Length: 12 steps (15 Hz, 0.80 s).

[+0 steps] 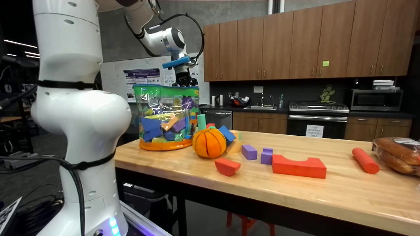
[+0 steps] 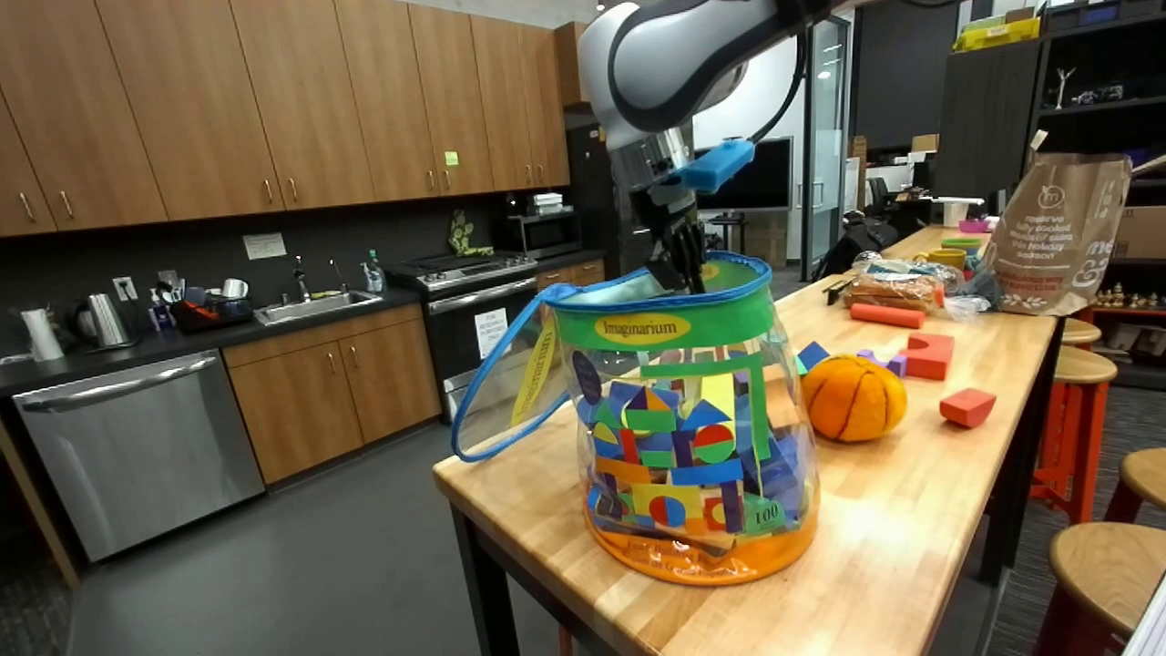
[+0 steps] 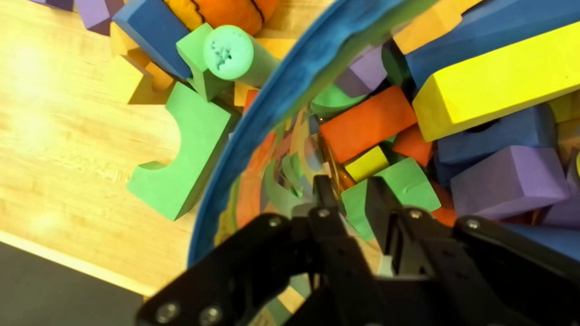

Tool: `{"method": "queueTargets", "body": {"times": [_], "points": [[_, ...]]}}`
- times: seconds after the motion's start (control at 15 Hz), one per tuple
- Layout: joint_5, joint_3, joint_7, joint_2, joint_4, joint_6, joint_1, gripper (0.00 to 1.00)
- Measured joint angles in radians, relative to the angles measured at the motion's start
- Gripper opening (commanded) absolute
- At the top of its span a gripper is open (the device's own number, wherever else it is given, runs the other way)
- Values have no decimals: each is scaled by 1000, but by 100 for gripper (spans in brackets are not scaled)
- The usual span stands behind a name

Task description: Remove a piece made of a blue and yellow block from the clear bag and put it on the table

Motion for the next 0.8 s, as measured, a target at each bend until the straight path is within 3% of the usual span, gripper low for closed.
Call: {"method": "queueTargets", "body": {"times": [0.2,0.53,0.8], "points": [[0,1,0,2,-1,1,0,62],[6,7,-2,21,-1,2,0,95],[11,17,-2,67,0,10,3,100]]}}
